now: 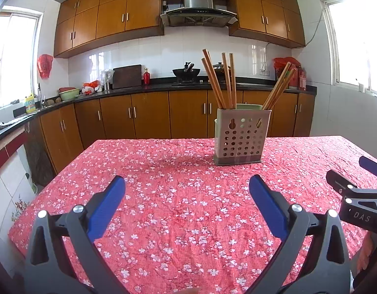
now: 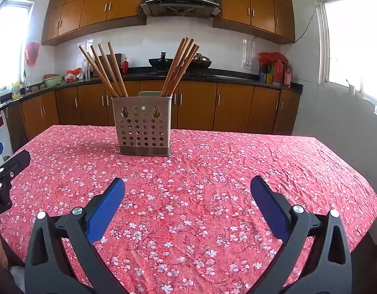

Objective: Organize utensils

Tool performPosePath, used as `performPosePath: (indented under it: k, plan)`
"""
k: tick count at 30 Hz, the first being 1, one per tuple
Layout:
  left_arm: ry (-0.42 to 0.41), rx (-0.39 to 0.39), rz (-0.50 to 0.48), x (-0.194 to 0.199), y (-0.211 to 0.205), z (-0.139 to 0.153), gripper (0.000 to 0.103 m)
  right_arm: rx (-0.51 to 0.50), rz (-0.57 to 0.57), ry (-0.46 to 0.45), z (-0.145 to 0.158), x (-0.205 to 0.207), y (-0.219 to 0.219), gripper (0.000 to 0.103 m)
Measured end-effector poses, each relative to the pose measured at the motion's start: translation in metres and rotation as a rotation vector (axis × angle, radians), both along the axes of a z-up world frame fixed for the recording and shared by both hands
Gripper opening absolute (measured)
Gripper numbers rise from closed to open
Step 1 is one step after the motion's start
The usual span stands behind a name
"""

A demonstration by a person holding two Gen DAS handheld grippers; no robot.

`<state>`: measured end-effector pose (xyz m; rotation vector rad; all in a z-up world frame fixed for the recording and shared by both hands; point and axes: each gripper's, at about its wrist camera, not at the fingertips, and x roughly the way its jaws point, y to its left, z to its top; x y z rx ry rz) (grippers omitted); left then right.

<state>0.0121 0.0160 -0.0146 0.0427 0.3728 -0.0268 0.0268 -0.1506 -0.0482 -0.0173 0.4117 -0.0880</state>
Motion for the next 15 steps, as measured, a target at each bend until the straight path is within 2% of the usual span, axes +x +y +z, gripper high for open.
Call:
performPosePath:
  k: [15]
  plan:
    - [0.015,-0.007,-0.005,0.0050,0.0006,-0.0035,0.099,0.003,-0.008,-0.006,0.0017,-0.0009,-0.0025,0.101]
